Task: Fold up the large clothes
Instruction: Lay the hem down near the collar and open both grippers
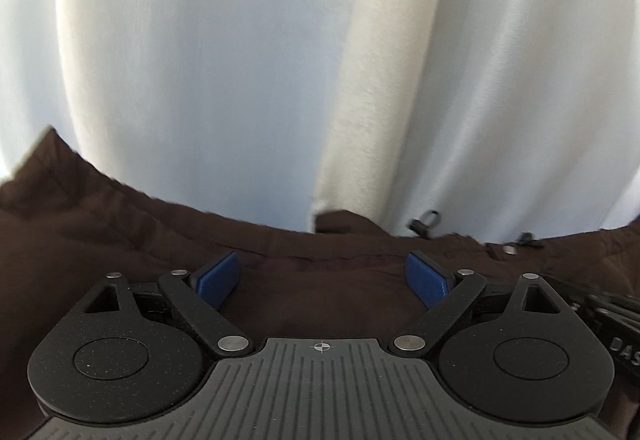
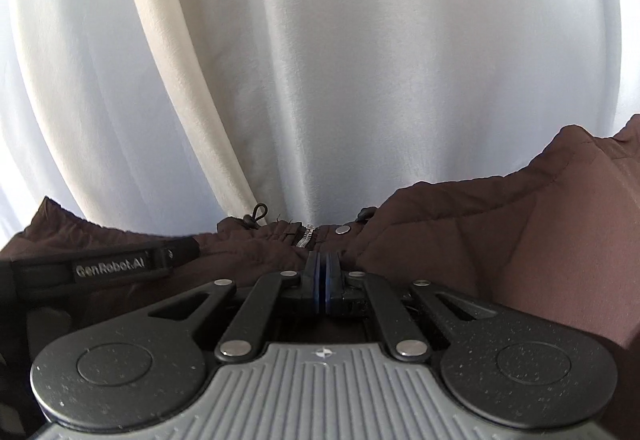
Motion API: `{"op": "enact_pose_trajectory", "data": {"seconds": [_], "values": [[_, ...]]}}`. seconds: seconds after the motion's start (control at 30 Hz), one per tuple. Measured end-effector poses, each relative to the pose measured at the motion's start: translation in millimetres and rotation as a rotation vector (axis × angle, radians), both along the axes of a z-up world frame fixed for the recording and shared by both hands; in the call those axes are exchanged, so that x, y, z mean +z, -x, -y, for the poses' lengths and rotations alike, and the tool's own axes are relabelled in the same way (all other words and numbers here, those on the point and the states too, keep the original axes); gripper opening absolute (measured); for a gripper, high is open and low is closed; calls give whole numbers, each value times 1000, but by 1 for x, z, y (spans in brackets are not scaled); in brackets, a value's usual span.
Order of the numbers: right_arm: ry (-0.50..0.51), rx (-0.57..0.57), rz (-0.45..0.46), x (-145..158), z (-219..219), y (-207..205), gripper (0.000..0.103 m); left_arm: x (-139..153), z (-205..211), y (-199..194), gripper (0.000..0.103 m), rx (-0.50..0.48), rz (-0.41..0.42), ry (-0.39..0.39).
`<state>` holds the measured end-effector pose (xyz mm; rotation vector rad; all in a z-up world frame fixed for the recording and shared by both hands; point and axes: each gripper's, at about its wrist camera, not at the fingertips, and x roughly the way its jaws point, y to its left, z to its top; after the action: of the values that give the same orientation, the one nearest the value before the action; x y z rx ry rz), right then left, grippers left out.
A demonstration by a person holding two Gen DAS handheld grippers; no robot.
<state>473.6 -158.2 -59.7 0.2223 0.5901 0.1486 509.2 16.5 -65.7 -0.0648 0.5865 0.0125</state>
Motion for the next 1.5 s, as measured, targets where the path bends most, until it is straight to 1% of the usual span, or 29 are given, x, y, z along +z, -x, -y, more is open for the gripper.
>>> {"op": "enact_pose_trajectory", "data": {"seconds": [0.07, 0.13, 0.23, 0.27, 0.33, 0.4, 0.43, 0.47, 0.5, 0.57, 0.6, 0.7, 0.73, 0.77, 0.8, 0.83, 0.9, 0.97, 1.07, 1.23, 1.33, 1.37, 1.5], "values": [[-2, 1, -2, 1, 0, 2, 0, 2, -6, 5, 95, 17, -1, 6], [27, 6, -1, 4, -5, 4, 0, 3, -13, 8, 94, 37, 0, -2], [90, 45, -8, 12, -8, 4, 0, 8, -22, 9, 94, 52, 11, -76], [112, 65, -8, 15, -7, 2, 0, 9, -27, 9, 94, 47, 18, -97], [152, 84, -3, 17, 1, -1, 0, 12, -40, 9, 94, 69, 30, -150], [201, 67, -6, 17, 12, -7, 0, 14, -54, 7, 95, 97, 42, -198], [243, 34, -16, 17, 19, -11, 0, 14, -63, 6, 95, 117, 38, -213], [274, -1, -30, 15, 30, -15, 0, 13, -73, 6, 95, 113, 30, -196], [276, -34, -50, 13, 45, -20, 0, 12, -84, 5, 95, 108, 22, -166], [247, -97, -89, 11, 81, -26, 0, 8, -100, 5, 95, 129, 7, -130], [237, -127, -96, 12, 99, -27, 0, 6, -107, 6, 95, 140, 3, -112], [242, -219, -100, 11, 147, -23, 0, 1, -123, 6, 95, 147, -6, -20], [199, -238, -103, 7, 164, -20, 0, 1, -124, 4, 96, 145, -7, -7], [88, -243, -113, 2, 183, -18, 0, 0, -125, 5, 96, 143, -6, -2], [2, -248, -113, -3, 195, -15, 0, -1, -124, 5, 97, 142, -4, -1], [-32, -248, -112, -6, 200, -14, 0, -2, -125, 5, 97, 140, -4, 6], [-36, -243, -114, -8, 199, -15, 0, -4, -129, 5, 97, 140, 0, 32], [-69, -240, -114, -9, 204, -14, 0, -4, -133, 6, 97, 141, 4, 60], [-71, -240, -104, -9, 205, -15, 0, -2, -132, 12, 97, 142, 9, 60], [-80, -241, -95, -13, 208, -14, 0, -7, -135, 5, 97, 141, 15, 76], [-138, -240, -91, -17, 216, -12, 0, -8, -138, 5, 98, 140, 19, 100], [-141, -240, -93, -20, 218, -12, 0, -8, -138, 5, 98, 139, 18, 105], [-141, -258, -87, -16, 218, -10, 0, -2, -137, 6, 99, 145, -3, 72]]}}
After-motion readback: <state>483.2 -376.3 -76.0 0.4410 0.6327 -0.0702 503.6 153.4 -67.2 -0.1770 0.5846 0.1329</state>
